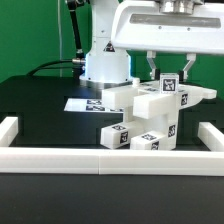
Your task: Assemble chair
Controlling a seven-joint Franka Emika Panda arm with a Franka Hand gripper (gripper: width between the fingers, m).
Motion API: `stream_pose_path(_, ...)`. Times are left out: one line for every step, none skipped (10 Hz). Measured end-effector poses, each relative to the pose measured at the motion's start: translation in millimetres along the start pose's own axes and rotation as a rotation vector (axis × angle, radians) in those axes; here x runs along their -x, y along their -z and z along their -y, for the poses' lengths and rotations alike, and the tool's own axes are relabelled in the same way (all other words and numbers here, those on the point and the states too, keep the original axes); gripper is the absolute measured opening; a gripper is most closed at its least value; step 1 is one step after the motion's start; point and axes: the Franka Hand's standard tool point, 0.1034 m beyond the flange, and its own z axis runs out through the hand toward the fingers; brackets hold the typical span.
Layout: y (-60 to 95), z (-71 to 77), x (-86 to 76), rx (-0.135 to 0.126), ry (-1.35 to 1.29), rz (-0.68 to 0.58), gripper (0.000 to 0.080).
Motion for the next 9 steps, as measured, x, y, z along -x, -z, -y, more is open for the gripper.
stream_pose_path(0.4, 0.0, -0.9, 0.000, -0.055, -0.001, 0.0284)
stream_pose_path(0.8, 0.0, -1.5, -0.001, -0.103, -0.003, 0.0284)
stream_pose_path(1.3, 0.2, -2.4, -0.002, -0.171, -0.004, 0.0284)
stream_pose_path(1.9, 0.4, -3.6, -0.002, -0.235, -0.006, 0.0284)
stream_pose_path(2.3, 0.5, -4.1, -0.003, -0.278, -0.007, 0.0284)
stream_pose_path(2.7, 0.7, -4.7, -0.004, -0.305, -0.008, 0.0298)
stream_pose_path(2.0, 0.6, -4.3, -0.003, -0.295, -0.007, 0.0298)
stream_pose_path(1.9, 0.7, -4.2, -0.002, -0.279, -0.007, 0.0469)
stream_pose_path(2.3, 1.4, -4.0, -0.002, -0.250, -0.007, 0.0469)
